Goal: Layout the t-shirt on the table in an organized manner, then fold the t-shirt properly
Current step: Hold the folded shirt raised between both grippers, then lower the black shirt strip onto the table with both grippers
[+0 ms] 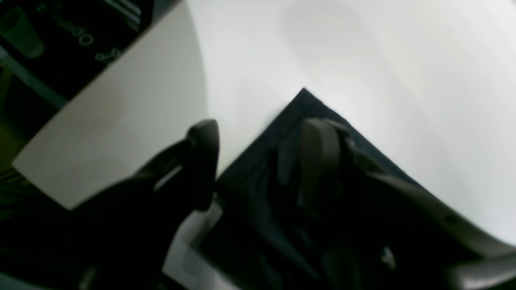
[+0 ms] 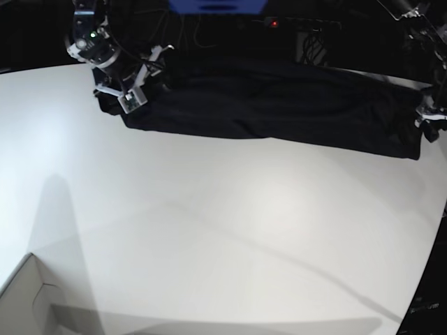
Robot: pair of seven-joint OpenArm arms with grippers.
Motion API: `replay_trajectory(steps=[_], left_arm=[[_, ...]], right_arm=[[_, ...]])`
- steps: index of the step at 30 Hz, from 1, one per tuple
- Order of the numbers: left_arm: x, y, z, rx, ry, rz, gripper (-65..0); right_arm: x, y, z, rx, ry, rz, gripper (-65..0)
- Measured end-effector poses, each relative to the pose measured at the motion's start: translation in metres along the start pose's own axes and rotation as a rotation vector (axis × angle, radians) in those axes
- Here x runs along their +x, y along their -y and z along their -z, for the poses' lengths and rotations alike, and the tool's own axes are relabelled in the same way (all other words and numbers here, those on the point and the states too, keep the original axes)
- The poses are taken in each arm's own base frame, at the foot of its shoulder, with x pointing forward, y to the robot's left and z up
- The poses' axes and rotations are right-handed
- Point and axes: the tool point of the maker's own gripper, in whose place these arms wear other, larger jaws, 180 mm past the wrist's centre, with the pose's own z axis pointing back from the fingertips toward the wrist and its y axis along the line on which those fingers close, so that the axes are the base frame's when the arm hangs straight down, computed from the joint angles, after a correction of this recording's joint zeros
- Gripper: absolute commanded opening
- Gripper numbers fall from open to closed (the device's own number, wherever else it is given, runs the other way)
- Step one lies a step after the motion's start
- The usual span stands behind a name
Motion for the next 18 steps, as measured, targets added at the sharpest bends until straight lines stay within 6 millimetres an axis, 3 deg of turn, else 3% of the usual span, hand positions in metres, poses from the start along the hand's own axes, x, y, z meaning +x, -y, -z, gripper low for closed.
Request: replay_trajectory(steps=[11,18], left_arm=[[-0.006,0.000,-0.001,0.003,-0.017,0.003,-33.4],[-0.005,-0.001,-0.001,0.004,-0.016,0.002,-33.4]], right_arm=[[0.017,0.012,0.028,0.023,0.071,0.056,-23.7],[0.022,0.048,0.035,-0.011,0.102,0.090,-23.7]])
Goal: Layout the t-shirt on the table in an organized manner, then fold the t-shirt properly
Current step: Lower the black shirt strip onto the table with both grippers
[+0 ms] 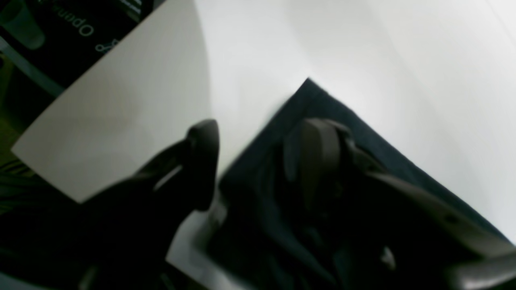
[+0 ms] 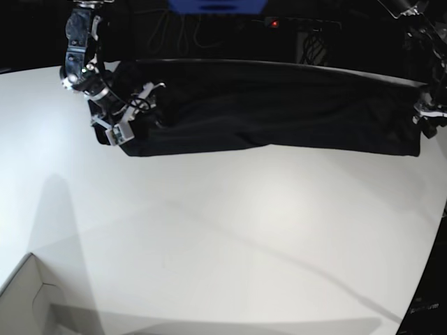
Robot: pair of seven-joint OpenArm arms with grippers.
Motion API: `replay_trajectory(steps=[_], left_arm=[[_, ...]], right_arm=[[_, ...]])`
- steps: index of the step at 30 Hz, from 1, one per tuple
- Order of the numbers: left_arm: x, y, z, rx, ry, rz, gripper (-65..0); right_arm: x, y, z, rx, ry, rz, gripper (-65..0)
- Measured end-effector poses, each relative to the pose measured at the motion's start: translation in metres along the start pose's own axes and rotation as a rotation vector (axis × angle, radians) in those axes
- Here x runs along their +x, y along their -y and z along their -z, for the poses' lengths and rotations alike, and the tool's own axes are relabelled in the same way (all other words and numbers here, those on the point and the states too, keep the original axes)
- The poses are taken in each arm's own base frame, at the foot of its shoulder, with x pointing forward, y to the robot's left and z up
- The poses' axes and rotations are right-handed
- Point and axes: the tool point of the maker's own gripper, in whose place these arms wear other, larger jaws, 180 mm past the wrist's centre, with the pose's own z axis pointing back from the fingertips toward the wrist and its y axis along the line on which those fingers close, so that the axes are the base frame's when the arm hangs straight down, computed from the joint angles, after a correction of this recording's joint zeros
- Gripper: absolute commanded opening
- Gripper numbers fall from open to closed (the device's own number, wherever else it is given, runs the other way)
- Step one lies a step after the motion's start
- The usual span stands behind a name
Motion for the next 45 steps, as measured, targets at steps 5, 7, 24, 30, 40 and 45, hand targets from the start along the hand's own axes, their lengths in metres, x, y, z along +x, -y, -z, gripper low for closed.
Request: replay_trajectory(steps=[5,7,24,30,40,45], left_arm=[[-0.005,-0.003,0.002,0.004,-0.009,-0.012,-33.4],[-0.015,-0.006,0.006,0.009,-0.037,-0.034,-33.4],[-0.002,0.014,-0.001,-0.091,0.018,-0.058,-33.4],[-0.029,0.047,0.004,-0.234,-0.057,0.073,-33.4],[-0.026,0.036,0.008,-0.185,-0.079,0.156,-33.4],[-0.036,0.033,0.010,-0.173,-0.117,0.177,-33.4]], right_arm=[[0.001,0.008,-0.001,-0.009,0.000,-0.012,-23.7],[0.001,0.008,-0.001,-0.009,-0.002,-0.013,-23.7],[0.001,0.007,-0.001,-0.011,0.001,-0.009,-23.7],[0.001,0.007,0.000,-0.014,0.000,-0.009,-23.7],[0.001,0.007,0.000,-0.014,0.000,-0.009,-23.7],[0.001,0.007,0.000,-0.014,0.001,-0.009,-23.7]])
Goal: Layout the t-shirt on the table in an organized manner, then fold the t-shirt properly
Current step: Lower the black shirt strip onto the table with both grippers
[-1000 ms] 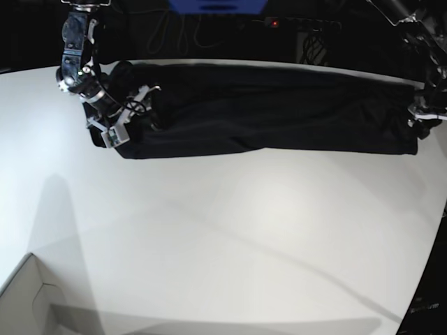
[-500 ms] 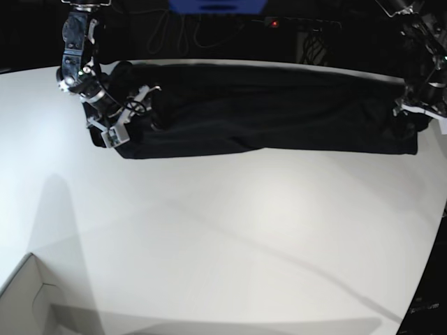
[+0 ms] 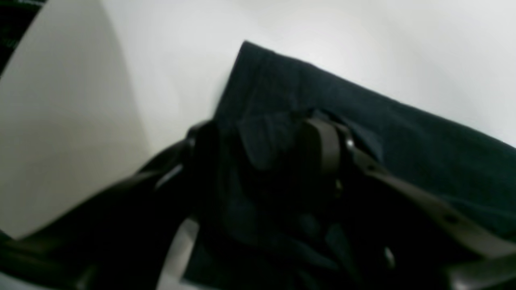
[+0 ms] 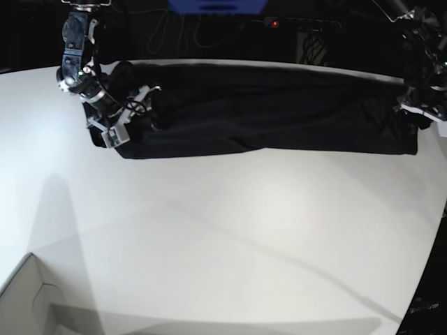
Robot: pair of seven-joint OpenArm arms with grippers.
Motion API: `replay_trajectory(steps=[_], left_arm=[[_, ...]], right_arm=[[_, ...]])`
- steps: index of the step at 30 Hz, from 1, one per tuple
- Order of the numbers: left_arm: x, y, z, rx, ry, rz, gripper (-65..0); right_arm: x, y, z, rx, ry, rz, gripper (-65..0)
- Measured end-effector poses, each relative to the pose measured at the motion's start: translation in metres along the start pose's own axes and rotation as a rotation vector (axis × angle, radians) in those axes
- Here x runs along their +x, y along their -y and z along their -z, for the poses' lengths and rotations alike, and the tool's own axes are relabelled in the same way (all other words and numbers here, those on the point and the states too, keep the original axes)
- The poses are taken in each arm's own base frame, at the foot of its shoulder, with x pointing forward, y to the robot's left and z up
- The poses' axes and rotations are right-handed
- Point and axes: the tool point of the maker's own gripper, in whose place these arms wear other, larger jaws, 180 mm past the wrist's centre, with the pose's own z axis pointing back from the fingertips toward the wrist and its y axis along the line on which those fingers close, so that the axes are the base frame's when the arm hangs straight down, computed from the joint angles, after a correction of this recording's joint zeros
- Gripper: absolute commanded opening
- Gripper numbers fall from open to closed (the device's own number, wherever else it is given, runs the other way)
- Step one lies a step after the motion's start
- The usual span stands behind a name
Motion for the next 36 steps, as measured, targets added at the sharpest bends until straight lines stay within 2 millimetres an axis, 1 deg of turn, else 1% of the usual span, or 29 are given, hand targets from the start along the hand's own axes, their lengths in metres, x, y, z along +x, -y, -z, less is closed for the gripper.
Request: replay_trajectory(steps=[3,6,13,16,19,22,23,25,27,28,31,32,36], left_arm=[[-0.011,0.001,0.007,-0.007,-0.027,-0.027,-33.4],[-0.020,0.000,0.009,-0.014,-0.043,-0.050,-33.4],[-0.022,-0.001,0.010,-0.014,-0.041,-0.063,-33.4],[-0.024,-0.005,0.012,-0.019,-0.031,-0.084,-33.3],[-0.026,0.000,0.018,-0.048,-0.042,-0.074,-33.8],[-0.024,0.007,0.023,-0.074,-0.041,-0.061,-34.4],[-0.025,0.008,0.025,-0.077,-0.036,-0.065,-36.5],[-0.027,0.011,0.027,-0.087,-0.033,-0.082,-45.1],[-0.030,0.013,0.028,-0.099,-0.028,-0.106,-59.4],[-0.031,0.013,0.029,-0.106,-0.021,-0.121,-65.0],[-0.032,0.012,0.030,-0.108,0.013,-0.153,-63.8],[-0.031,0.012,0.030,-0.108,0.028,-0.156,-65.0],[-0.029,0.010,0.029,-0.102,0.043,-0.159,-65.0]], right_arm=[[0.000,0.000,0.000,0.000,0.000,0.000,-23.7],[0.000,0.000,0.000,0.000,-0.001,0.000,-23.7],[0.002,0.001,0.001,-0.001,-0.002,-0.003,-23.7],[0.002,0.001,0.001,-0.001,-0.005,-0.004,-23.7],[0.002,0.002,0.002,-0.002,-0.005,-0.005,-23.7],[0.002,0.001,0.002,-0.001,-0.005,-0.004,-23.7],[0.002,0.001,0.002,-0.001,-0.005,-0.004,-23.7],[0.002,0.001,0.002,-0.001,-0.004,-0.005,-23.7],[0.002,0.001,0.002,-0.001,-0.005,-0.005,-23.7],[0.002,0.001,0.002,-0.001,-0.005,-0.005,-23.7],[0.003,0.001,0.002,-0.001,-0.005,-0.005,-23.7],[0.003,0.001,0.002,-0.001,-0.005,-0.005,-23.7],[0.003,0.001,0.002,-0.001,-0.005,-0.005,-23.7]])
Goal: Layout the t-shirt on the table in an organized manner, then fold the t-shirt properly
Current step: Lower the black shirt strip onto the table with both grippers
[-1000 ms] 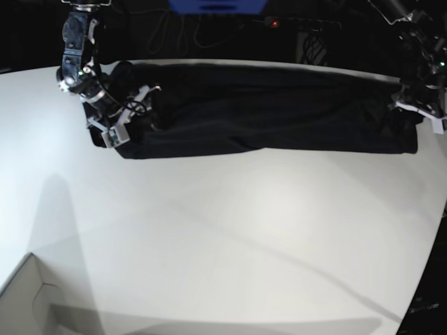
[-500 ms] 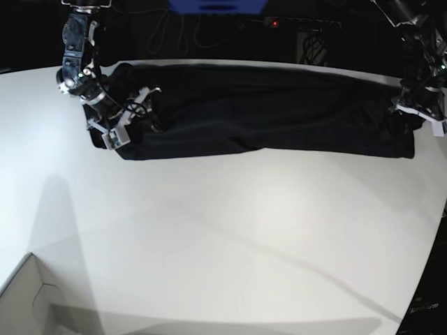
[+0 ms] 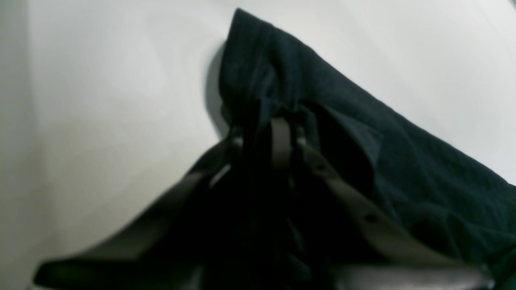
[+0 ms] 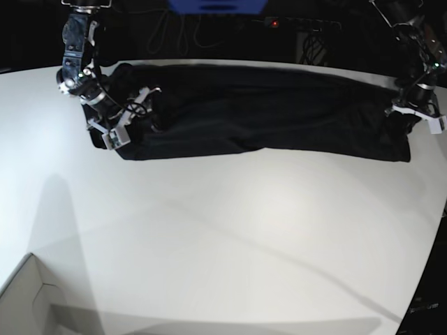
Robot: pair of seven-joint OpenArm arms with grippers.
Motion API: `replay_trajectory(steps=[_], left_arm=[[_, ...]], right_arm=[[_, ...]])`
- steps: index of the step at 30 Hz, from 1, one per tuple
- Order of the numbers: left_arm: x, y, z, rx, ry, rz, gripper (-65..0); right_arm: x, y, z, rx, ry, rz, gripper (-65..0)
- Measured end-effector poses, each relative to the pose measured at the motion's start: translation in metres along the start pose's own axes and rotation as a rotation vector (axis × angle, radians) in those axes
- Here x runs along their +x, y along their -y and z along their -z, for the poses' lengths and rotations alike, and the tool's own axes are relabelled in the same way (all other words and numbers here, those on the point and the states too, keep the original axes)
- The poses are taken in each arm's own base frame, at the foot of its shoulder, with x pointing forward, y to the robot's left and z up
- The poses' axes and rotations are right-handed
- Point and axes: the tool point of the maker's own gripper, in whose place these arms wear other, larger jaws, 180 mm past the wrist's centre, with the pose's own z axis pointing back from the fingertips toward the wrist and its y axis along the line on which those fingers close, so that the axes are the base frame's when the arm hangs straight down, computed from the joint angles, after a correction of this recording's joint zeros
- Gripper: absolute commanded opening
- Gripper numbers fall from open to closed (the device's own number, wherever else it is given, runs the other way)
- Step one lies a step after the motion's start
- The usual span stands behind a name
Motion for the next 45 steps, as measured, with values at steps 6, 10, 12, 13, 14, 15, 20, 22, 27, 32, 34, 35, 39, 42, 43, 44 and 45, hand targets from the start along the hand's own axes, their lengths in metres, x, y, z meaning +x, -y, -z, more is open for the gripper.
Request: replay_trajectory(steps=[6,10,12,13,14,15,20,22,27,32,34,35,39,42,43,44,45], left_arm=[[0.015,-0.015,0.000,0.052,-0.011,0.013,-65.0],[0.023,-0.014,-0.002,0.074,-0.021,0.056,-65.0],[0.029,-0.012,-0.004,0.081,-0.021,0.088,-65.0],[0.034,-0.008,-0.006,0.082,-0.013,0.109,-65.0],[0.041,-0.003,-0.008,0.081,0.001,0.124,-65.0],[0.048,0.003,-0.009,0.078,0.012,0.141,-65.0],[0.083,0.031,-0.020,0.056,0.079,0.228,-65.0],[0.087,0.043,-0.024,0.051,0.101,0.236,-65.0],[0.085,0.078,-0.037,0.016,0.122,0.272,-65.0],[0.065,0.124,-0.045,-0.056,0.093,0.311,-65.0],[0.059,0.146,-0.050,-0.100,0.091,0.336,-65.0],[0.058,0.154,-0.053,-0.117,0.097,0.343,-65.0],[0.040,0.187,-0.056,-0.206,0.063,0.377,-65.0],[0.024,0.208,-0.057,-0.270,0.030,0.392,-65.0],[0.019,0.215,-0.057,-0.291,0.019,0.396,-65.0],[0.015,0.220,-0.057,-0.307,0.009,0.398,-65.0],[0.011,0.225,-0.058,-0.322,0.002,0.400,-65.0]], right_arm=[[0.004,-0.005,0.000,-0.001,-0.026,-0.056,-23.6],[0.012,-0.009,-0.011,-0.039,-0.045,-0.097,-23.5],[0.027,-0.015,-0.017,-0.039,-0.003,-0.122,-23.5],[0.036,-0.015,-0.021,-0.046,0.018,-0.138,-23.5],[0.046,-0.015,-0.025,-0.054,0.046,-0.155,-23.5],[0.055,-0.016,-0.030,-0.062,0.068,-0.172,-23.5],[0.061,-0.022,-0.044,-0.072,0.086,-0.202,-23.5],[0.061,-0.022,-0.047,-0.077,0.087,-0.203,-23.5],[0.054,-0.024,-0.049,-0.073,0.072,-0.197,-23.6],[0.050,-0.019,-0.052,-0.090,0.065,-0.182,-23.6],[0.051,-0.011,-0.055,-0.112,0.072,-0.177,-23.6],[0.050,-0.006,-0.057,-0.126,0.069,-0.174,-23.6],[0.050,0.013,-0.066,-0.182,0.068,-0.162,-23.6],[0.048,0.022,-0.071,-0.211,0.066,-0.152,-23.6],[0.048,0.025,-0.072,-0.220,0.065,-0.150,-23.6],[0.047,0.029,-0.074,-0.232,0.062,-0.147,-23.6],[0.046,0.032,-0.076,-0.242,0.062,-0.144,-23.6]])
